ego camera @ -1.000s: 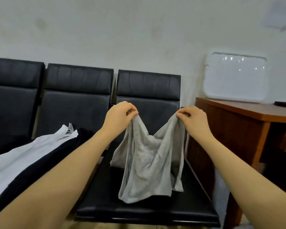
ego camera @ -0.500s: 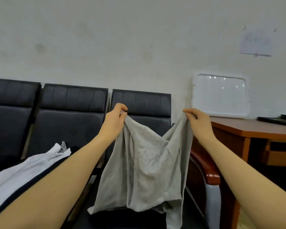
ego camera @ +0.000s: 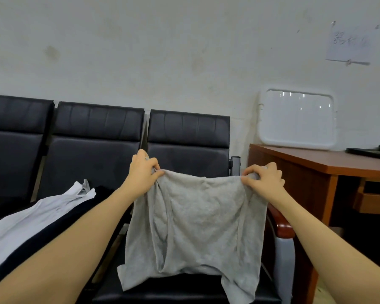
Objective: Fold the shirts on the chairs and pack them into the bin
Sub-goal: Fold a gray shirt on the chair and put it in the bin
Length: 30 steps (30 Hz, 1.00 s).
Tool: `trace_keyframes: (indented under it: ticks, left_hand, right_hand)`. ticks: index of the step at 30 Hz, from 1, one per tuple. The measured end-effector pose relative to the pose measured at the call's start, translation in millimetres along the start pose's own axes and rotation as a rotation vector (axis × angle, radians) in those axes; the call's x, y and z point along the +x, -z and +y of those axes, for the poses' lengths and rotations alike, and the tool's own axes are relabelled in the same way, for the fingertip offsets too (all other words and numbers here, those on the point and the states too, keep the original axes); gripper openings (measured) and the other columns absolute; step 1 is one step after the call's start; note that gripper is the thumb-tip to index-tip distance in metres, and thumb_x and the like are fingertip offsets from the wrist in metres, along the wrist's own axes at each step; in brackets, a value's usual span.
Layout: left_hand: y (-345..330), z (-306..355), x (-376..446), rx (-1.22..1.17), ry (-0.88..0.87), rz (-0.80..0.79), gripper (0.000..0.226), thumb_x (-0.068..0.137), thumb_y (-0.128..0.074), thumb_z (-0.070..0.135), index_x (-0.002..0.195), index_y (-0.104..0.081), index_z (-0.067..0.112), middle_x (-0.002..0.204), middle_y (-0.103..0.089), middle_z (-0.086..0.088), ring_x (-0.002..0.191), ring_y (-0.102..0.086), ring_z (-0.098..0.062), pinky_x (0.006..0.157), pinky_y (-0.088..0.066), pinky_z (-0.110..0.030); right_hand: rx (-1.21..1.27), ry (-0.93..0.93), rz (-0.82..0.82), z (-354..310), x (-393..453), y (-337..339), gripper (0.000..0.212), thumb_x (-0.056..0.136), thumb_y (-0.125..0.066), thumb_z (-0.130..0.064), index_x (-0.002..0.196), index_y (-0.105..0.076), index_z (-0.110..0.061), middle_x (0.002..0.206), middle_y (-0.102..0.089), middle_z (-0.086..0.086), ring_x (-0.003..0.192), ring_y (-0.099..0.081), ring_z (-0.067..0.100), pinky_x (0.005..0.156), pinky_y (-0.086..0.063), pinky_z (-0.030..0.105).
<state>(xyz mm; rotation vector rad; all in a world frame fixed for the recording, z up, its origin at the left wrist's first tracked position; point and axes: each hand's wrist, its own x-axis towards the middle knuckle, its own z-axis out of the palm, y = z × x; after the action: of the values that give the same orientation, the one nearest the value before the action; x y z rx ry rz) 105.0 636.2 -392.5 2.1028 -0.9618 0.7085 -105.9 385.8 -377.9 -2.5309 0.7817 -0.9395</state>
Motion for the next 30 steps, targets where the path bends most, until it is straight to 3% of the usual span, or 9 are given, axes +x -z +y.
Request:
trace_keyframes:
  ticks: [3, 7, 12, 15, 18, 21, 24, 30]
  left_hand:
    - [-8, -5, -6, -0.109, 0.105, 0.168, 0.017, 0.088, -0.066, 0.023, 0.083, -0.059, 0.008, 0.1, -0.034, -0.002, 0.094, -0.036, -0.018, 0.084, -0.041, -0.035]
    - [-14, -9, -12, -0.107, 0.153, 0.218, 0.018, 0.092, -0.06, 0.023, 0.082, -0.055, 0.009, 0.1, -0.041, -0.002, 0.093, -0.038, -0.019, 0.08, -0.041, -0.034]
    - [-10, -7, -12, -0.054, 0.15, 0.237, 0.019, 0.097, -0.05, 0.023, 0.082, -0.049, 0.01, 0.081, -0.053, -0.003, 0.086, -0.043, -0.023, 0.071, -0.036, -0.035]
    - [-8, -2, -11, -0.04, 0.165, 0.246, 0.016, 0.098, -0.048, 0.021, 0.087, -0.051, 0.01, 0.086, -0.055, -0.003, 0.087, -0.043, -0.022, 0.075, -0.034, -0.034]
    - [-6, -1, -13, 0.006, 0.127, 0.25, 0.014, 0.097, -0.05, 0.02, 0.092, -0.057, 0.009, 0.092, -0.057, -0.005, 0.088, -0.042, -0.022, 0.075, -0.033, -0.033]
    - [-2, 0, -17, -0.031, 0.107, 0.288, 0.012, 0.094, -0.056, 0.02, 0.091, -0.061, 0.009, 0.095, -0.052, -0.006, 0.089, -0.036, -0.021, 0.077, -0.027, -0.03]
    - [5, 6, -20, -0.078, 0.102, 0.328, 0.011, 0.092, -0.06, 0.018, 0.09, -0.064, 0.008, 0.094, -0.045, -0.004, 0.091, -0.032, -0.019, 0.078, -0.026, -0.029]
    - [24, 29, -24, -0.131, 0.042, 0.42, 0.01, 0.089, -0.065, 0.018, 0.085, -0.067, 0.009, 0.091, -0.045, -0.003, 0.089, -0.034, -0.019, 0.077, -0.03, -0.032]
  right_hand:
    - [-0.071, -0.024, 0.008, 5, -2, -6, 0.021, 0.084, -0.064, -0.043, 0.105, -0.063, -0.037, 0.115, -0.032, 0.003, 0.118, -0.032, 0.031, 0.1, -0.024, 0.039]
    - [-0.112, -0.051, 0.027, 4, -3, -11, 0.033, 0.086, -0.06, -0.049, 0.116, -0.06, -0.035, 0.123, -0.037, 0.008, 0.119, -0.033, 0.031, 0.101, -0.024, 0.04]
    - [-0.095, -0.014, 0.141, 1, -2, -12, 0.021, 0.09, -0.058, -0.042, 0.102, -0.064, -0.025, 0.114, -0.038, 0.004, 0.114, -0.035, 0.029, 0.097, -0.024, 0.039]
    - [-0.054, 0.051, 0.226, -1, -3, -13, 0.017, 0.094, -0.056, -0.032, 0.101, -0.063, -0.019, 0.117, -0.044, 0.003, 0.116, -0.037, 0.028, 0.098, -0.022, 0.037]
    - [-0.011, 0.118, 0.268, -3, -6, -12, 0.014, 0.097, -0.051, -0.022, 0.1, -0.061, -0.012, 0.106, -0.053, 0.005, 0.104, -0.046, 0.026, 0.086, -0.025, 0.033]
    - [0.088, 0.128, 0.3, -5, -12, -8, 0.014, 0.097, -0.049, -0.018, 0.1, -0.059, -0.008, 0.103, -0.05, 0.008, 0.096, -0.04, 0.022, 0.08, -0.024, 0.031]
    - [0.114, 0.144, 0.291, -6, -19, 1, 0.016, 0.097, -0.052, -0.021, 0.102, -0.062, -0.01, 0.102, -0.047, 0.005, 0.096, -0.034, 0.019, 0.082, -0.025, 0.033]
    - [0.295, 0.148, 0.389, -23, -33, 26, 0.015, 0.093, -0.059, -0.028, 0.097, -0.071, -0.019, 0.098, -0.047, 0.004, 0.102, -0.041, 0.024, 0.093, -0.03, 0.036]
